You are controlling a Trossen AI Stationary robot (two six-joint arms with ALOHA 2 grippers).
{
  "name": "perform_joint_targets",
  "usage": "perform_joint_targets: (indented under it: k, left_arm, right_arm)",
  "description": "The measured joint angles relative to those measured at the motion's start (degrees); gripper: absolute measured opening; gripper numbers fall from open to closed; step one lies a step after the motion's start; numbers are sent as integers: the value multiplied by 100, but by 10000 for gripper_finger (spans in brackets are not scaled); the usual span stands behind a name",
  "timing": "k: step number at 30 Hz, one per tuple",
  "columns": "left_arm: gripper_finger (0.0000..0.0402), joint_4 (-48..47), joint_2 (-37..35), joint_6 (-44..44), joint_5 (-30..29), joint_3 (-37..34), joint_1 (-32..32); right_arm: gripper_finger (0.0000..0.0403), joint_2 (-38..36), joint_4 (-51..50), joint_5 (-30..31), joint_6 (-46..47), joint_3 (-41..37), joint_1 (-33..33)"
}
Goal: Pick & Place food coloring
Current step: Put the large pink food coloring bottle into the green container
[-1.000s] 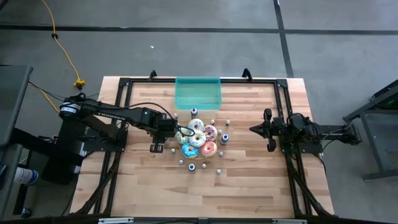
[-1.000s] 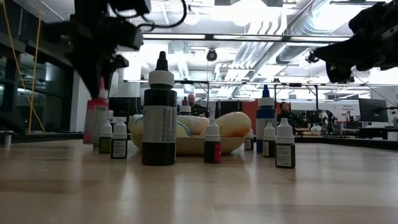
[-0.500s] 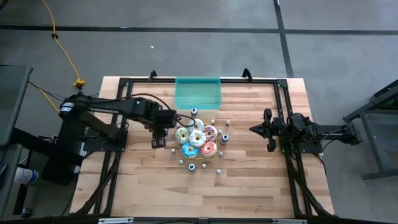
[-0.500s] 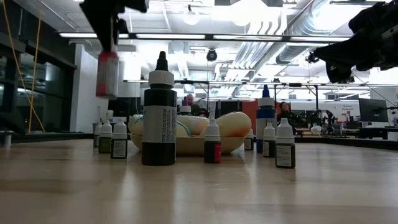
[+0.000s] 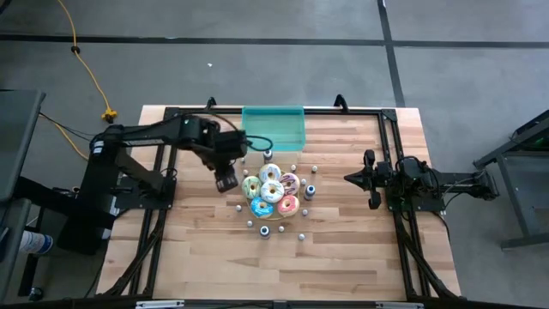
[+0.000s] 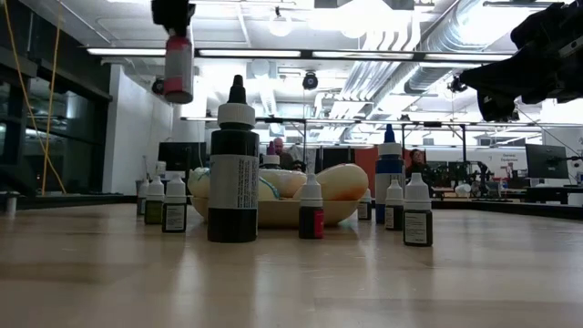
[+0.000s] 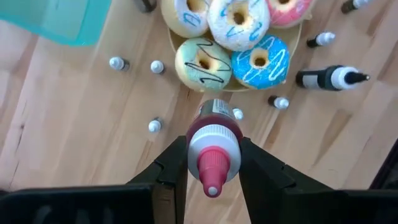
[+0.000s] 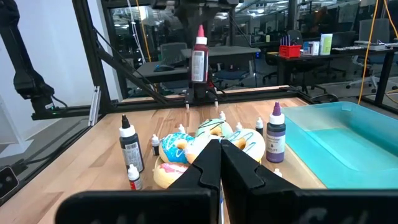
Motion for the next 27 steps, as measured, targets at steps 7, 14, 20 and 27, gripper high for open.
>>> perform_joint_targets:
  k: [7, 14, 20, 27]
  left_arm:
    - [101, -387, 846, -351, 11, 1211, 385]
    - [101, -568, 1626, -534, 91, 2387, 811]
    - [101, -568, 2002, -683, -41, 2900, 1332]
    - [101, -563, 2270, -886, -487, 2922, 2019]
  right_arm:
    - [0, 2, 0, 1, 0, 2, 1]
    - [0, 2, 0, 1, 0, 1, -2]
    - [0, 2, 0, 1, 0, 1, -2]
    - [0, 2, -1, 0, 0, 0, 0]
